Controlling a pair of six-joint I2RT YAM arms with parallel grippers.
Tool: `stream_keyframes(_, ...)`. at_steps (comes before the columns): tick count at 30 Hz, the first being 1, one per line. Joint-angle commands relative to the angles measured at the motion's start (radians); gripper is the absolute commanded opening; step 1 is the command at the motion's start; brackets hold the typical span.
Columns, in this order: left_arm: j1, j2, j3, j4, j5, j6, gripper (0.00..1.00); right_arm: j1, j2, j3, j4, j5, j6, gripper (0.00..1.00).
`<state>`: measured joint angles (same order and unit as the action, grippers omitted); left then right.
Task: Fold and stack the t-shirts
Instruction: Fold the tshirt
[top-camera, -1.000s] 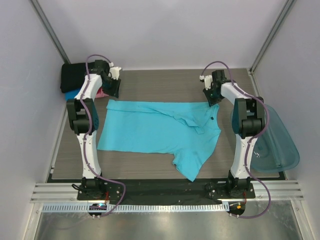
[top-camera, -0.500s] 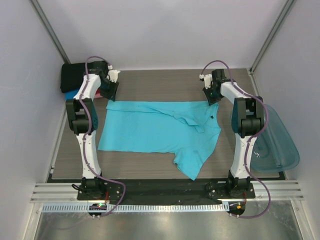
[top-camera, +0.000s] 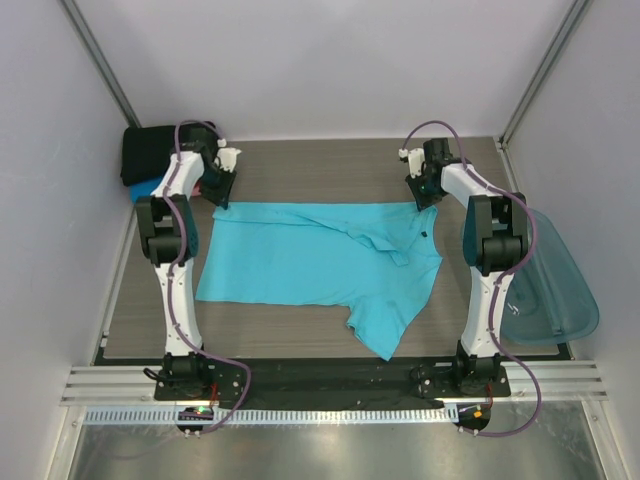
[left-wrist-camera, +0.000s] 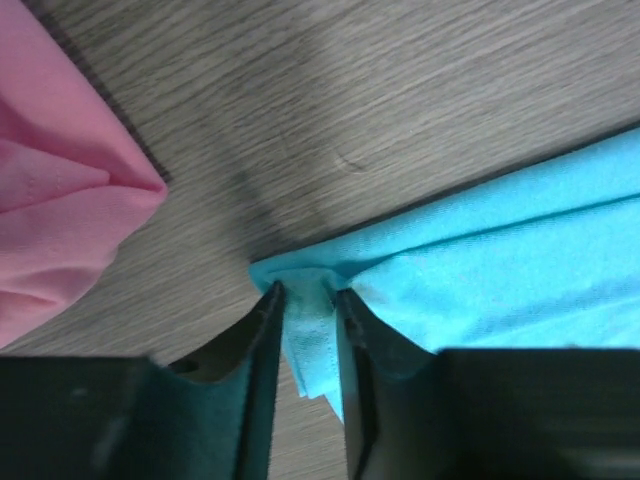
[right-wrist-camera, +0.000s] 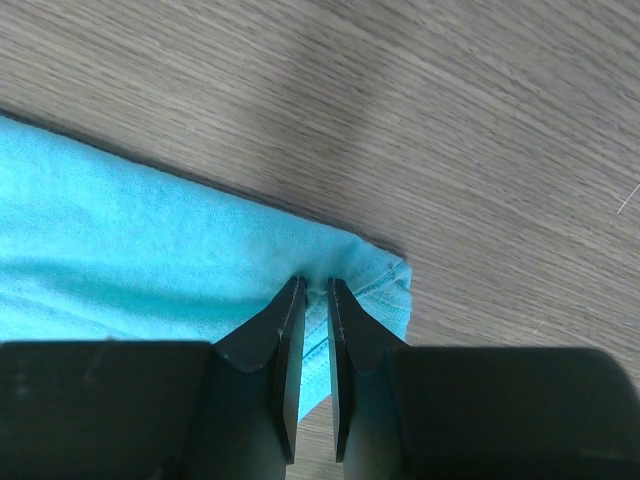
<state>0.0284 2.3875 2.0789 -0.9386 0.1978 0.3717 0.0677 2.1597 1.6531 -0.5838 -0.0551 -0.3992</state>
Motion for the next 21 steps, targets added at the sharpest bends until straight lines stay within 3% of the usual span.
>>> stream_keyframes(1,0.005,-0.001,0.052,-0.017,0.006,0.000,0.26,-0.002,0.008,0.011,0.002,-0.015,-0.012,0.21)
stream_keyframes(3,0.005,-0.007,0.050,-0.017,0.009,-0.004,0.12,-0.003,0.008,0.010,0.002,-0.018,-0.010,0.21)
stream_keyframes(11,0.015,-0.134,-0.089,0.060,-0.009,-0.017,0.01,-0.003,0.012,0.010,0.002,-0.019,-0.010,0.20)
stream_keyframes(18,0.018,-0.381,-0.400,0.194,0.011,-0.002,0.02,-0.003,0.011,0.001,0.004,-0.019,-0.013,0.20)
stream_keyframes(21,0.018,-0.433,-0.500,0.224,0.006,-0.007,0.14,-0.003,0.015,0.001,0.004,-0.023,-0.013,0.20)
